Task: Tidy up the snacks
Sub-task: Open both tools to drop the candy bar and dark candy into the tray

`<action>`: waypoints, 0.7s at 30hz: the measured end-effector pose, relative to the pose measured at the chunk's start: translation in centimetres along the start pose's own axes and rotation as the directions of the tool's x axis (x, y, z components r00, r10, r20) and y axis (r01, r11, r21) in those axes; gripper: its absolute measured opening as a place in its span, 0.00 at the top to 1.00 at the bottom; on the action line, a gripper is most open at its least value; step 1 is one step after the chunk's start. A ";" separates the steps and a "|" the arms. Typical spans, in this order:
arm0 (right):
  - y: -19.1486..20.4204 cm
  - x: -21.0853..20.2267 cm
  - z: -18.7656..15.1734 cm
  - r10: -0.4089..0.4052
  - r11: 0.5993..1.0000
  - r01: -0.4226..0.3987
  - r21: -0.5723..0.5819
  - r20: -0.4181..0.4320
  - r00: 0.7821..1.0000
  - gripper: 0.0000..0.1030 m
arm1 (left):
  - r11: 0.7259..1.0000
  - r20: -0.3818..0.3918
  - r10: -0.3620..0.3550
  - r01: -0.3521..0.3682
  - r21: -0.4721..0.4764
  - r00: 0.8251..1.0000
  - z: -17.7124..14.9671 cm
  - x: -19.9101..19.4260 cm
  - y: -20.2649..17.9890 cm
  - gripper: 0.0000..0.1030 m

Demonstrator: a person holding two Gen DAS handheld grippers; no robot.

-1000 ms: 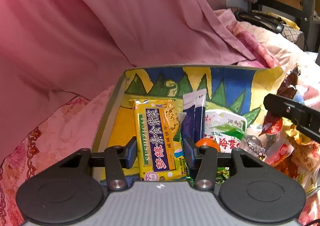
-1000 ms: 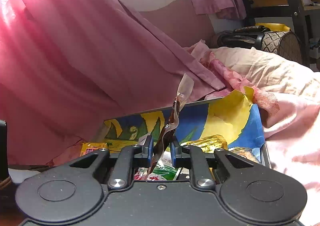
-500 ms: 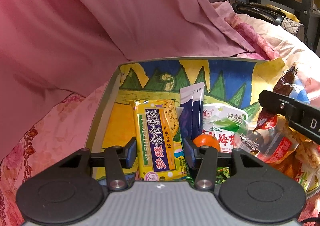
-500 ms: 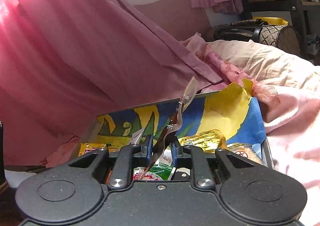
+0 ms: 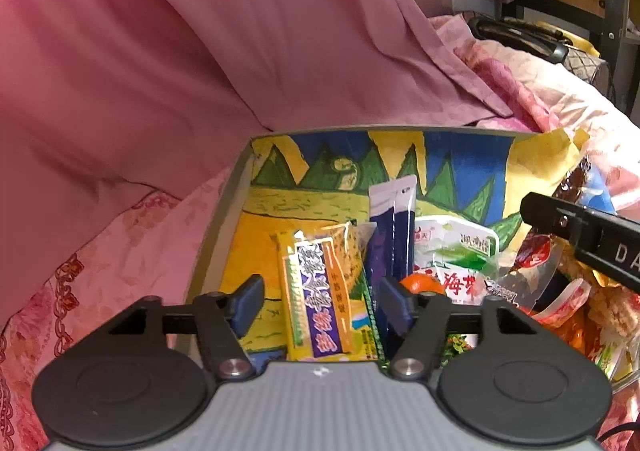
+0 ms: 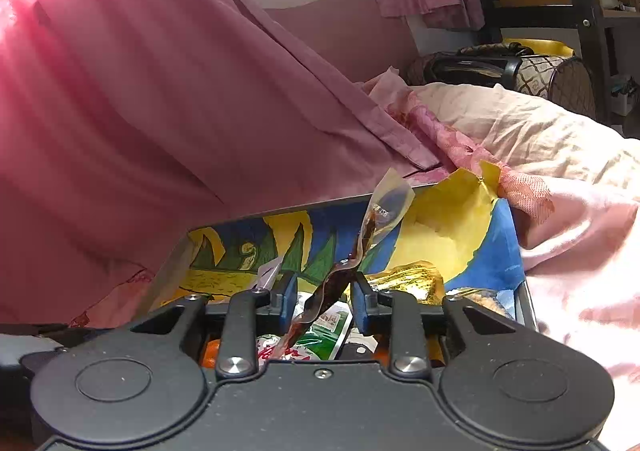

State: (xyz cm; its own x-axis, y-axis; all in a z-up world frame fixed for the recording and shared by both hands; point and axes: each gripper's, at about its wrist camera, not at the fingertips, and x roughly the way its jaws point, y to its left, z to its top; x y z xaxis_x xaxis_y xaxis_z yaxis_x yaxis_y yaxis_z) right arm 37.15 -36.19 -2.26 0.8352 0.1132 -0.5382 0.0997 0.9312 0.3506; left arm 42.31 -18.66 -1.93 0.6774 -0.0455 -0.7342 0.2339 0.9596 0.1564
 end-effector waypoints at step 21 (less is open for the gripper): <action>1.1 -5.0 1.5 -0.021 0.999 0.025 -0.045 0.075 0.997 0.21 | 0.996 0.066 0.044 -0.038 -0.086 0.997 0.2 -5.7 3.7 0.03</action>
State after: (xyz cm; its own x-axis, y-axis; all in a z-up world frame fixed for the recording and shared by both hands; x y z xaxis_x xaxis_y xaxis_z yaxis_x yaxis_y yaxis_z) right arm 33.86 -36.24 1.96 0.8713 0.0669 -0.4862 0.0961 0.9483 0.3025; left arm 39.45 -14.95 2.90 0.7317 -0.0216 -0.6813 0.1470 0.9810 0.1268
